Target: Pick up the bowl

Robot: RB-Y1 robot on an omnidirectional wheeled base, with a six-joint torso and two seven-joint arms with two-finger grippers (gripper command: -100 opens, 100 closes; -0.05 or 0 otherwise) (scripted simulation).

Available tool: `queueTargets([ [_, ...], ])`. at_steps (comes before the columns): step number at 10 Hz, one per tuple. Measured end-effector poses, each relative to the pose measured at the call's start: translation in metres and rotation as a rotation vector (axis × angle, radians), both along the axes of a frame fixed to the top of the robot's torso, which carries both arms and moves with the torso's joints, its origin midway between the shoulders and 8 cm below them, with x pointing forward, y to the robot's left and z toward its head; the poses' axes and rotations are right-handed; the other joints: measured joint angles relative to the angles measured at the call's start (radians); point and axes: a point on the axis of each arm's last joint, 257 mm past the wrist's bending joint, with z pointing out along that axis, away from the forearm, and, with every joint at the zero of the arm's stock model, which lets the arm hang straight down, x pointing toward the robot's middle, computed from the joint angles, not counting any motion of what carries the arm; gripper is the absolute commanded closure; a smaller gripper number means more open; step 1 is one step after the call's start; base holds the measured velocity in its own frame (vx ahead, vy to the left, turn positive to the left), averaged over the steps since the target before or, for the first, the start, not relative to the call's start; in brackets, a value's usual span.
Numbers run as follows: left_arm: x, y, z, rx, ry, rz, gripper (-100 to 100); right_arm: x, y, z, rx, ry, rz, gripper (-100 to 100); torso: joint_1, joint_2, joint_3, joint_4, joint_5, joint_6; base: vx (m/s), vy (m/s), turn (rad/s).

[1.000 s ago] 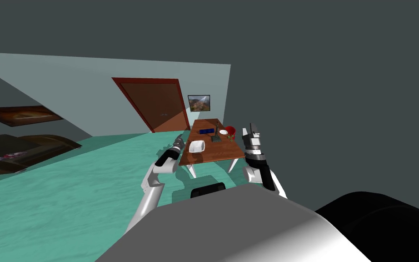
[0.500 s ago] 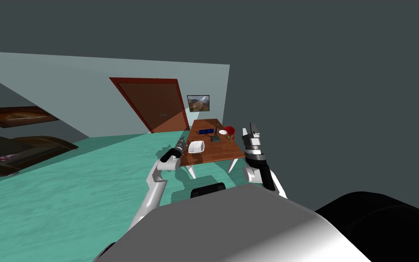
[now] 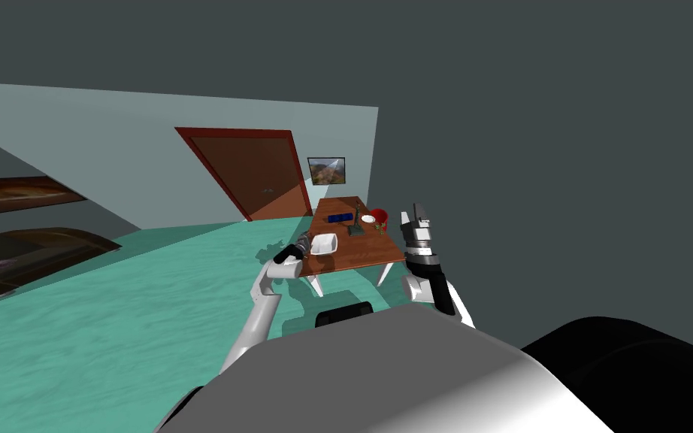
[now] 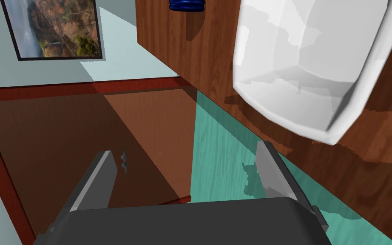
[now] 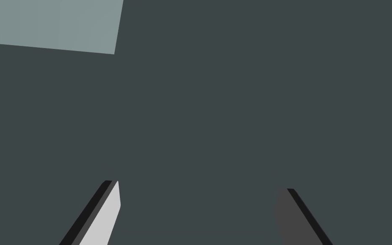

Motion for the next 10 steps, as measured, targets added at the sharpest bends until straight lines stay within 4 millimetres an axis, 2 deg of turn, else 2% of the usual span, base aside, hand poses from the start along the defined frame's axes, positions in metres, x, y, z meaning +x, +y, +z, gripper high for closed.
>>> queueTargets([
  [2, -0.003, -0.004, -0.016, 0.003, 0.059, 0.003, -100, 0.000, 0.000, 0.000, 0.000, 0.000, 0.000, 0, 0.000, 0.000, 0.000, 0.000, 0.000, 0.000, 0.043, 0.009, -0.042],
  [4, -0.006, -0.006, -0.053, 0.009, 0.162, 0.007, -100, 0.000, 0.000, 0.000, 0.000, 0.000, 0.000, 0, 0.001, -0.002, -0.001, -0.001, 0.000, 0.000, 0.057, 0.020, -0.040],
  [8, -0.022, -0.010, -0.090, 0.019, 0.297, 0.014, -100, 0.000, 0.000, 0.000, 0.000, 0.000, 0.000, 0, 0.001, -0.001, -0.001, 0.000, 0.000, 0.000, 0.042, 0.015, -0.031],
  [10, -0.031, -0.017, -0.115, 0.024, 0.366, 0.014, -100, 0.000, 0.000, 0.000, 0.000, 0.000, 0.000, 0, 0.001, -0.001, -0.001, 0.000, 0.000, 0.000, 0.052, 0.023, -0.049],
])
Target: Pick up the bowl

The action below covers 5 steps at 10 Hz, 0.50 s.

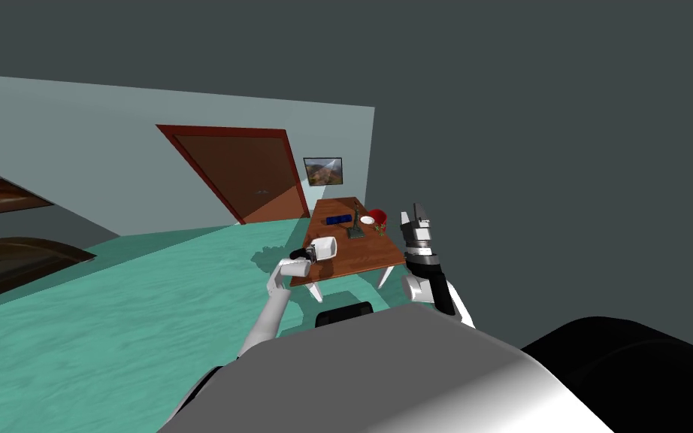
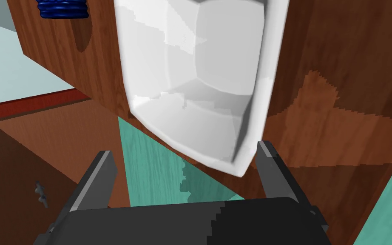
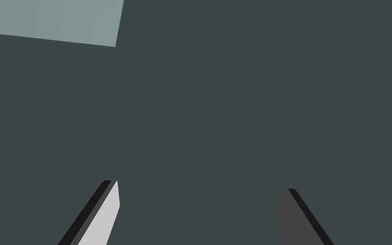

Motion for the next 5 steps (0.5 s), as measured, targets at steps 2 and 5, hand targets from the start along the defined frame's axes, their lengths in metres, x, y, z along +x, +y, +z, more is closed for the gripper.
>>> queueTargets([
  [2, -0.015, -0.007, -0.026, 0.003, 0.080, 0.000, -100, 0.000, 0.000, 0.000, 0.000, 0.000, 0.000, 0, 0.001, -0.001, 0.000, 0.000, 0.000, 0.000, 0.055, 0.028, -0.031],
  [5, -0.029, -0.016, -0.047, 0.001, 0.151, -0.003, -100, 0.000, 0.000, 0.000, 0.000, 0.000, 0.000, 0, 0.000, 0.001, 0.000, 0.000, 0.000, 0.000, 0.034, 0.013, -0.020],
])
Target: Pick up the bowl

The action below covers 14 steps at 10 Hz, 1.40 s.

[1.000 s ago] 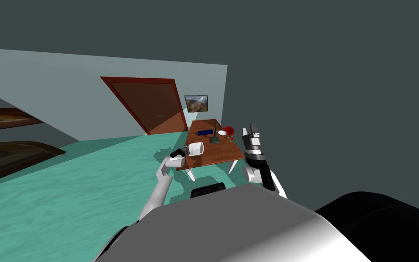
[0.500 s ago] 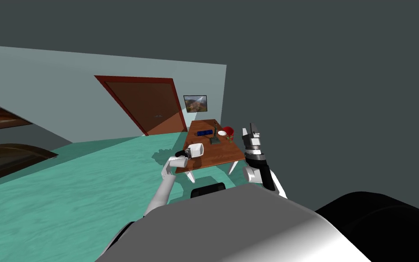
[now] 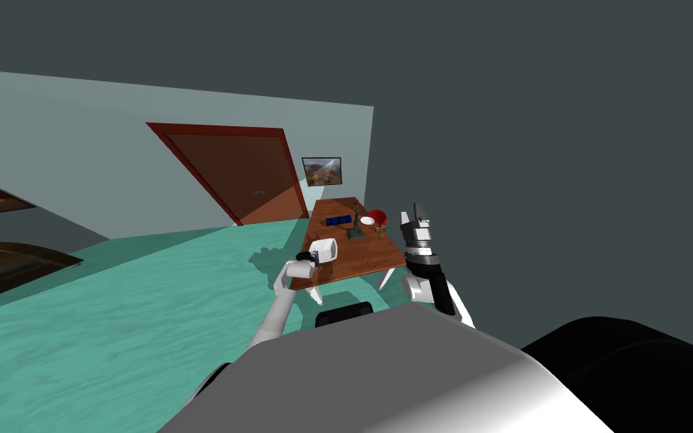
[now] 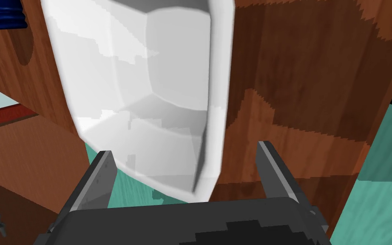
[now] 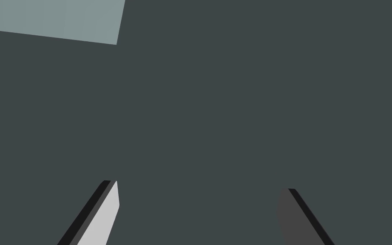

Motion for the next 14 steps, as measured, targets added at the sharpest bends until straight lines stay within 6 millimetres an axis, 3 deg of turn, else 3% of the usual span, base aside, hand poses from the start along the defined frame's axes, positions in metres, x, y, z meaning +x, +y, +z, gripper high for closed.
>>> queueTargets([
  [3, -0.011, -0.020, -0.020, -0.019, 0.069, -0.009, -100, 0.000, 0.000, 0.000, 0.000, 0.000, 0.000, 0, 0.000, 0.000, 0.000, 0.000, 0.000, 0.000, 0.033, 0.013, -0.020],
  [4, -0.012, -0.021, -0.021, -0.020, 0.073, -0.009, 0, 0.000, 0.000, 0.000, 0.000, 0.000, 0.000, 0, 0.000, 0.001, 0.000, 0.000, 0.000, 0.000, 0.000, 0.000, 0.000],
  [5, -0.012, -0.021, -0.020, -0.020, 0.072, -0.009, -100, 0.000, 0.000, 0.000, 0.000, 0.000, 0.000, 0, -0.001, 0.002, 0.001, 0.000, 0.000, 0.000, 0.022, -0.004, -0.012],
  [8, -0.012, -0.019, -0.035, -0.020, 0.074, -0.007, -100, 0.000, 0.000, 0.000, 0.000, 0.000, 0.000, 0, -0.002, -0.001, 0.000, 0.000, 0.000, 0.000, 0.039, -0.012, -0.006],
  [9, -0.012, -0.019, -0.035, -0.020, 0.071, -0.007, 100, 0.000, 0.000, 0.000, 0.000, 0.000, 0.000, 0, -0.001, 0.000, 0.000, 0.000, 0.000, 0.000, 0.000, 0.000, 0.000],
  [13, -0.014, -0.017, -0.038, -0.015, 0.080, -0.007, 100, 0.000, 0.000, 0.000, 0.000, 0.000, 0.000, 0, 0.000, 0.004, 0.003, 0.003, 0.001, 0.000, 0.000, 0.000, 0.000],
  [14, -0.015, -0.017, -0.038, -0.015, 0.081, -0.007, 0, 0.000, 0.000, 0.000, 0.000, 0.000, 0.000, 0, 0.000, 0.005, 0.004, 0.003, 0.001, 0.000, 0.000, 0.000, 0.000],
])
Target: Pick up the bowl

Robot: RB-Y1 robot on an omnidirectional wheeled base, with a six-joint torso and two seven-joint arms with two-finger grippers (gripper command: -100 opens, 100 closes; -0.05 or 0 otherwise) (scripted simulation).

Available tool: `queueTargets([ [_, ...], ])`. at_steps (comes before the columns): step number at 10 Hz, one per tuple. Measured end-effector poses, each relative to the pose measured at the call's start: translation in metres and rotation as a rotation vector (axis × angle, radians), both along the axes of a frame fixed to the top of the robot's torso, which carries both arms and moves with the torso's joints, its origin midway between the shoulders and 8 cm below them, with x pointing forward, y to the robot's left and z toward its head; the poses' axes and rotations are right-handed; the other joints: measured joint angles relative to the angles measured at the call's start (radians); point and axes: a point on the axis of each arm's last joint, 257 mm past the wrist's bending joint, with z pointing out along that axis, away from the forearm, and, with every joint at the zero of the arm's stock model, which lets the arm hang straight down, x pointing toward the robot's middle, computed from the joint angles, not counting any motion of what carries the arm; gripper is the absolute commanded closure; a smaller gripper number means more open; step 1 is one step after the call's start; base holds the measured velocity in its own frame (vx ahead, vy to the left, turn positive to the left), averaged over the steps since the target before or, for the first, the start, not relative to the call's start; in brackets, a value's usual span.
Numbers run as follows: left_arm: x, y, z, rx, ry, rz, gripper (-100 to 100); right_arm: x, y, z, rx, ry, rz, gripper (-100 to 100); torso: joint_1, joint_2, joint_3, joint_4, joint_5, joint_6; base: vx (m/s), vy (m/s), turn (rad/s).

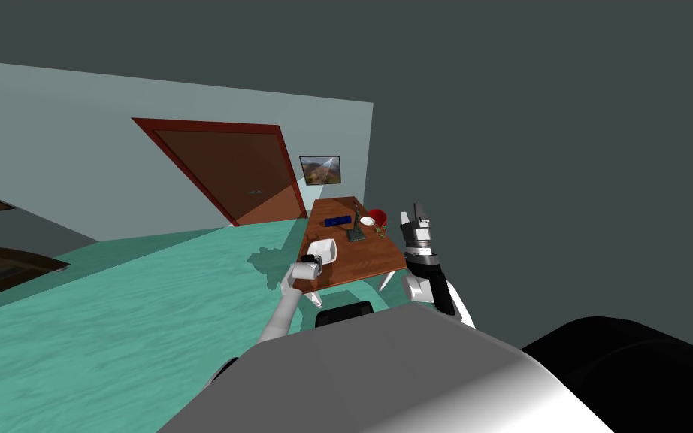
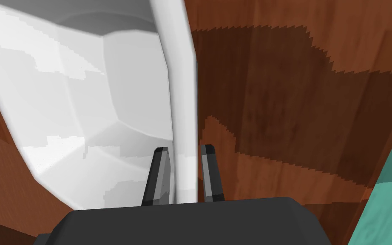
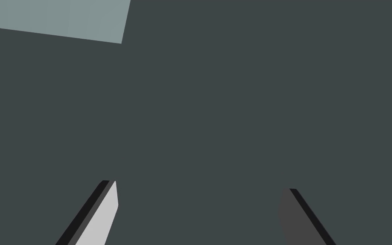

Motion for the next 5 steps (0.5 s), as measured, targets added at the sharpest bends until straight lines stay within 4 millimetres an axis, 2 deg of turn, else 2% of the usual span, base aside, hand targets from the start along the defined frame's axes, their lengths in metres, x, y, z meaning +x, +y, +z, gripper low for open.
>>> queueTargets([
  [1, 0.000, 0.000, 0.000, 0.000, 0.000, 0.000, 100, 0.000, 0.000, 0.000, 0.000, 0.000, 0.000, 0, 0.000, 0.000, 0.000, 0.000, 0.000, 0.000, -0.031, 0.010, 0.012],
  [4, 0.004, -0.004, 0.015, -0.005, -0.009, -0.002, 100, 0.000, 0.000, 0.000, 0.000, 0.000, 0.000, 0, 0.000, 0.005, 0.004, 0.002, -0.001, 0.000, -0.036, 0.009, 0.006],
  [5, 0.003, -0.004, 0.015, -0.005, -0.007, -0.001, 0, 0.000, 0.000, 0.000, 0.000, 0.000, 0.000, 0, -0.001, 0.004, 0.003, 0.002, -0.001, 0.000, 0.000, 0.000, 0.000],
])
